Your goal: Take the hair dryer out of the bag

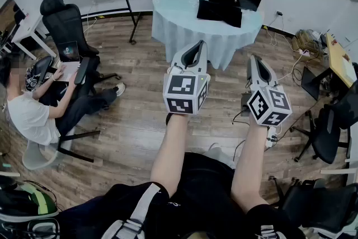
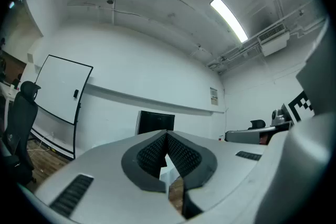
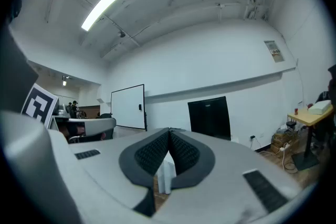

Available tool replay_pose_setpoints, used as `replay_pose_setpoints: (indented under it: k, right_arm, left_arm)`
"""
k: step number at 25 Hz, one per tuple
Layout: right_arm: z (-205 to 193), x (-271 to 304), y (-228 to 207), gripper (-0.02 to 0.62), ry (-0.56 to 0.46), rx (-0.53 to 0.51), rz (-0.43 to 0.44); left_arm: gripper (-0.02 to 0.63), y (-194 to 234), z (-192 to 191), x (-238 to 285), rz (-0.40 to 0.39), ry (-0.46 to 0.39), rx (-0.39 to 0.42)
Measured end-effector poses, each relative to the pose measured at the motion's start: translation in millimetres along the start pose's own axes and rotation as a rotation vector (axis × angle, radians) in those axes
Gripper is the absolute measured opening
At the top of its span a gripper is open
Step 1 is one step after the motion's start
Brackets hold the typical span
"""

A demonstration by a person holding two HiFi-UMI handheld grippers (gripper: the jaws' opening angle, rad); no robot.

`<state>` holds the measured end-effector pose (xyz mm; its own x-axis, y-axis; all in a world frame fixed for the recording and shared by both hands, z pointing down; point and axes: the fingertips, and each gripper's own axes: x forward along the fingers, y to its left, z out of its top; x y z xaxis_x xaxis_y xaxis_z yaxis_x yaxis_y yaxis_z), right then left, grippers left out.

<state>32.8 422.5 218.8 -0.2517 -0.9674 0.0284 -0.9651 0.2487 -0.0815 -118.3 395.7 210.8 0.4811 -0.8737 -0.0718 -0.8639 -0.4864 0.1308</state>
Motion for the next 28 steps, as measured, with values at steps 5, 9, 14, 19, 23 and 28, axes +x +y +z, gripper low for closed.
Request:
replay_pose_setpoints:
  k: [5,9,14,19,23,28]
  right_arm:
    - [-2.5,0.4,-0.8,0.002,0.008,-0.010,0.001]
    - [1.0,3.8,-0.3,0.002,-0.004,-0.017,-0.009]
    - [3.8,8.6,-7.3,0.002,-0.012,-0.017,-0.041]
    - [-1.5,8.4,-6.4,0.003,0.005,-0.025,-0.041]
    - [-8.2,4.1,-20.0,0.003,0.021,-0.011,-0.065]
    - [-21.9,3.7,-35.7,0.002,0.039,0.009,-0.075]
  left_arm:
    - [0.008,2.4,-2.1,-0.9,0.006,-0.002,-0.003]
    - [0.008,4.9,-1.4,0.6,0.008,-0.005,-0.009]
    - [0.008,12.1,-1.6,2.4,0.017,-0.007,-0.019]
    - [0.008,22.5,-6.5,1.2,0.042,-0.002,-0.046]
    - [0.008,20.1,-18.4,5.9,0.038,0.025,-0.060]
    - [0.008,14.2,-33.1,16.5,0.034,0.048,-0.071]
